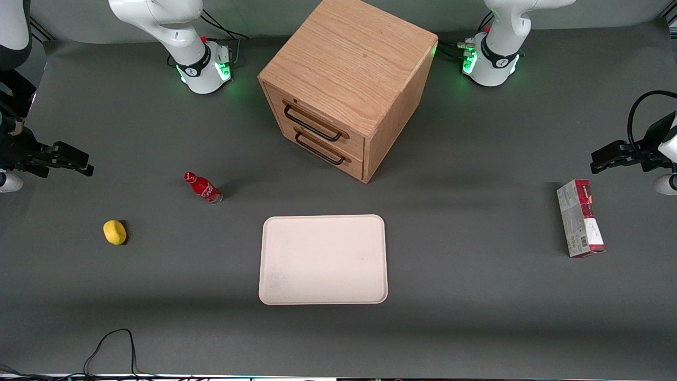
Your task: Open upper drawer
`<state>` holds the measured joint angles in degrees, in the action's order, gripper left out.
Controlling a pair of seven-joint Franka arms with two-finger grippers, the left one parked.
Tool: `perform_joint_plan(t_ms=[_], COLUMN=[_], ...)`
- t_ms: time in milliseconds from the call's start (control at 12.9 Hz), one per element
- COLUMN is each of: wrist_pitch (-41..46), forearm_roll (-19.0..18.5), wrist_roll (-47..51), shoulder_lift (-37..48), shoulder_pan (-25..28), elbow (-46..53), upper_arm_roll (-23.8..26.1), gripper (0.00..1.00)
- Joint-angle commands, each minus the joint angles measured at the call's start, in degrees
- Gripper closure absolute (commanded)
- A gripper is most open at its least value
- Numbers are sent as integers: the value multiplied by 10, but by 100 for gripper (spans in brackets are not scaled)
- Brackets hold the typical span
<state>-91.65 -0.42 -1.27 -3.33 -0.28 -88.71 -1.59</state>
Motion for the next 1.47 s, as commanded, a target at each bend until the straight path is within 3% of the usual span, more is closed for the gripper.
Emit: perform_joint_plan(t_ms=[0,542,1006,1393], wrist_pitch=[11,9,9,2], forearm_roll=[-2,1,2,1], wrist_roll=[9,7,-60,-85], shoulder_lift=[0,-28,-139,-177], shoulder_pan=[6,19,158,254], elbow=[9,44,158,154], upper_arm_roll=[-5,5,19,71], gripper=[0,0,0,0])
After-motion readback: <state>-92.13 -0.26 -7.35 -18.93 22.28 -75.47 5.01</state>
